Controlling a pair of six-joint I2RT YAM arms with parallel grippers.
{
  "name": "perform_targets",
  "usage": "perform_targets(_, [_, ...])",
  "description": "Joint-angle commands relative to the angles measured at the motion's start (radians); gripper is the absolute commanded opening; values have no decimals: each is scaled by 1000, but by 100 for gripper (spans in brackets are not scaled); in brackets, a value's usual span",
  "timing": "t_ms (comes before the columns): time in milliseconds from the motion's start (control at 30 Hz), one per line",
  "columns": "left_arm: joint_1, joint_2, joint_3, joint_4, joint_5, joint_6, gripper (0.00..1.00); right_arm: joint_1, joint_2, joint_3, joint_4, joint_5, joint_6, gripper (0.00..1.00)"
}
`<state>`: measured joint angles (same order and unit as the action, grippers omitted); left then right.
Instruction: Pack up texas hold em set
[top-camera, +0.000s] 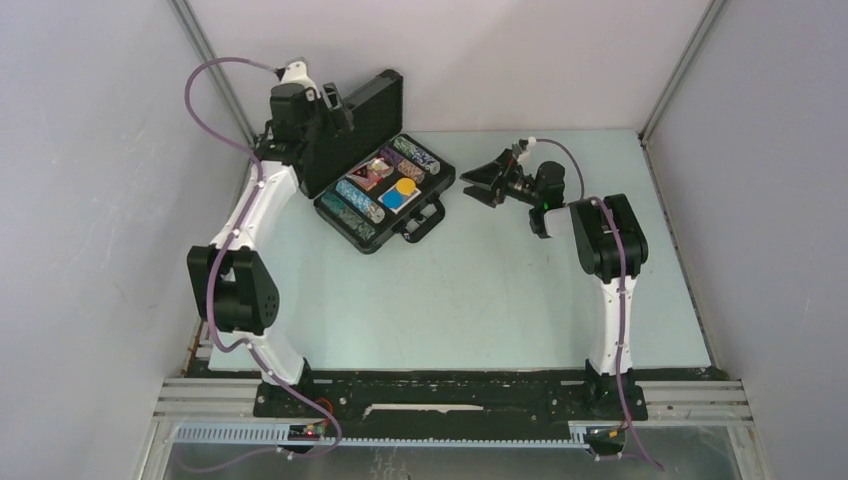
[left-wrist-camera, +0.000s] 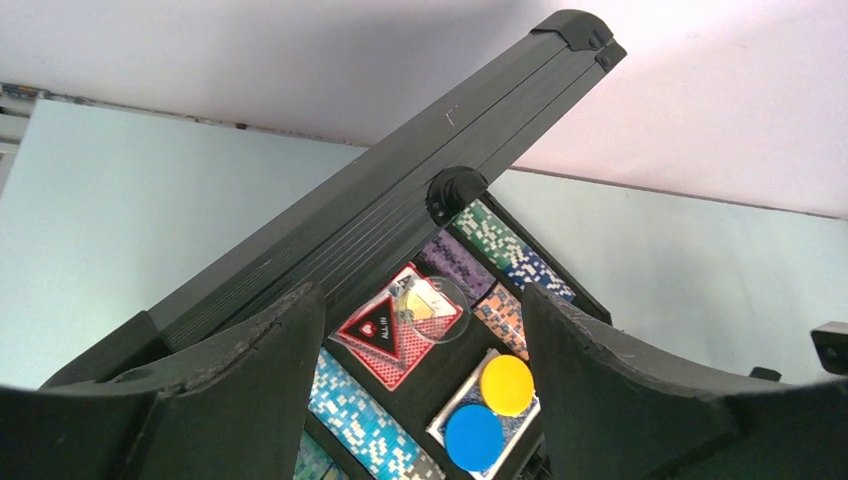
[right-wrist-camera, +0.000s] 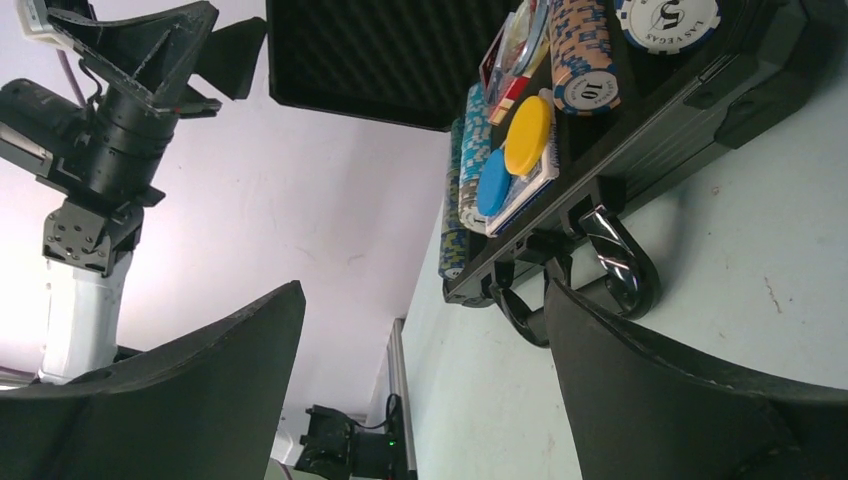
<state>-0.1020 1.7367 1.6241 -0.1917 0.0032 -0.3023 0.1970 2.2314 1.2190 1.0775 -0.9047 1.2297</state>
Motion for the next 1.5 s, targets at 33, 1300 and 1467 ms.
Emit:
perform_targets(33, [-26,-13,-110,-103,46,-77,77,10,-1,51,49,-28,55,99])
perform_targets(1300, [-142,-121,-440,-85,323,-180,76,59,-11,146,-444,-45,-241,99])
perform_targets(1467, [-143,-45,-332,-111,364,-191,75,75,-22,130,-505,-44,-264,96])
